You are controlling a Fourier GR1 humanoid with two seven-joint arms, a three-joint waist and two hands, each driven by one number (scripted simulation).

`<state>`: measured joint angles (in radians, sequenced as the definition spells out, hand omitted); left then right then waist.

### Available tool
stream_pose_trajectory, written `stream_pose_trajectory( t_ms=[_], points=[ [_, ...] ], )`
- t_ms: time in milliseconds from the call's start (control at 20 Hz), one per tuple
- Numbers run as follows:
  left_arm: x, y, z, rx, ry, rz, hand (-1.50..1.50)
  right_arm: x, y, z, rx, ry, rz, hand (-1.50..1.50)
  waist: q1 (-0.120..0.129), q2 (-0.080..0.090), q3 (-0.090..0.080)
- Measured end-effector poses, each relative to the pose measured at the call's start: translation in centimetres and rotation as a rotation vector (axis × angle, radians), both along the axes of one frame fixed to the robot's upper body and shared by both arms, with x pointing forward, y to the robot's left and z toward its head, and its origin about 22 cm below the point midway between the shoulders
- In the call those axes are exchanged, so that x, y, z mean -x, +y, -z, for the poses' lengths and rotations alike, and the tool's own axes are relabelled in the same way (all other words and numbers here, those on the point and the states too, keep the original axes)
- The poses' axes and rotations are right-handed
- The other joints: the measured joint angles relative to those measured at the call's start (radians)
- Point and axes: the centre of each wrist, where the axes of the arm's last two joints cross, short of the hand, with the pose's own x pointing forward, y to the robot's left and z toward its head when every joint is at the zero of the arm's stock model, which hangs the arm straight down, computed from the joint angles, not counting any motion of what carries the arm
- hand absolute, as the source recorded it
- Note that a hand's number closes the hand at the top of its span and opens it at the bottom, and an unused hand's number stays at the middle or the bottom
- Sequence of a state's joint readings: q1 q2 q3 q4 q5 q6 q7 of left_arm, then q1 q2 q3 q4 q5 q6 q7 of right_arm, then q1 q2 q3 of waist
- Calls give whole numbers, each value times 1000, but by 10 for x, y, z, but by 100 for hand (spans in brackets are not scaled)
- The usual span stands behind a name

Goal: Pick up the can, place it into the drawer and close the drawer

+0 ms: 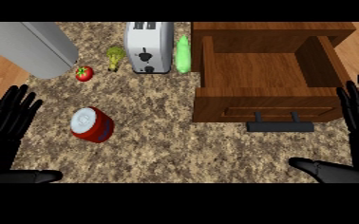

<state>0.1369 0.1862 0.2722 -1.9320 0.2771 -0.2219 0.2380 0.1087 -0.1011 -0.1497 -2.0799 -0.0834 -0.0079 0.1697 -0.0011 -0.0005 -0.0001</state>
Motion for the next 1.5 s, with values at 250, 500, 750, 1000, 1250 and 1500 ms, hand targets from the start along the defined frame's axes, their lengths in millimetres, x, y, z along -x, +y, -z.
stream_pose_trajectory(
  t_ms=[250, 500, 750, 1000, 1250, 1500],
  points=[
    [-6, -10, 31, -17, 33, -11, -150, 3, -2, 2, 9, -7, 2, -150, -1, 0, 0],
    [-4, -11, 65, -37, 54, -24, -150, 11, -6, -3, 14, -12, 4, -150, -1, 0, 0],
    [-3, -14, 97, -46, 78, -57, -150, 17, -6, -3, 18, -16, 9, -150, -1, 0, 0],
    [-5, -1, 119, -40, 94, -89, -150, 23, -10, -10, 21, -14, 16, -150, -2, 0, 0],
    [-16, 3, 146, -44, 115, -106, -150, 21, -14, -17, 24, -16, 11, -150, -3, 1, 0],
    [-24, 8, 170, -39, 129, -113, -150, 29, -14, -15, 23, -10, 16, -150, -4, 1, 0]
  ],
)
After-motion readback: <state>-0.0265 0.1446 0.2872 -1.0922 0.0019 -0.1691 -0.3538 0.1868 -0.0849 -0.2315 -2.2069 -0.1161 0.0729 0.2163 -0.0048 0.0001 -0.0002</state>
